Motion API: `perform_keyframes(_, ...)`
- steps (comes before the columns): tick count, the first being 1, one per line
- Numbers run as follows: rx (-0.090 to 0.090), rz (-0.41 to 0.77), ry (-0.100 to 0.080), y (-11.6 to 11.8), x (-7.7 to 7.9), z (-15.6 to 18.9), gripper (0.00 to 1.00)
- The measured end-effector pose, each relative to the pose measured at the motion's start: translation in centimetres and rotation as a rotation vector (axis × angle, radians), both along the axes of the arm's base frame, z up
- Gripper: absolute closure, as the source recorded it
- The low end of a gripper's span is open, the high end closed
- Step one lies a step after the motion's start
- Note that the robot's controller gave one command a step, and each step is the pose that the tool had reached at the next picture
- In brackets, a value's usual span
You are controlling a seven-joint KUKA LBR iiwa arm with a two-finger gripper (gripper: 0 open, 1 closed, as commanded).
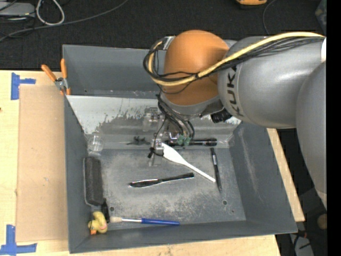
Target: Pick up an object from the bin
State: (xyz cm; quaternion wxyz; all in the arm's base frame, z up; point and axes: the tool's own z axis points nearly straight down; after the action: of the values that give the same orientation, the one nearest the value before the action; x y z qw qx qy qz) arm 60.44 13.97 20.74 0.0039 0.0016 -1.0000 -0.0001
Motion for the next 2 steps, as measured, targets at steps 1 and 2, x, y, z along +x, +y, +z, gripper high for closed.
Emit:
perform_keyframes(1,0.001,-0.003,-0.007,-0.1,0.2,0.4,0.00)
perform_keyframes(2,0.001,0.043,-0.008,-2.9,-2.3,-8.9,0.00)
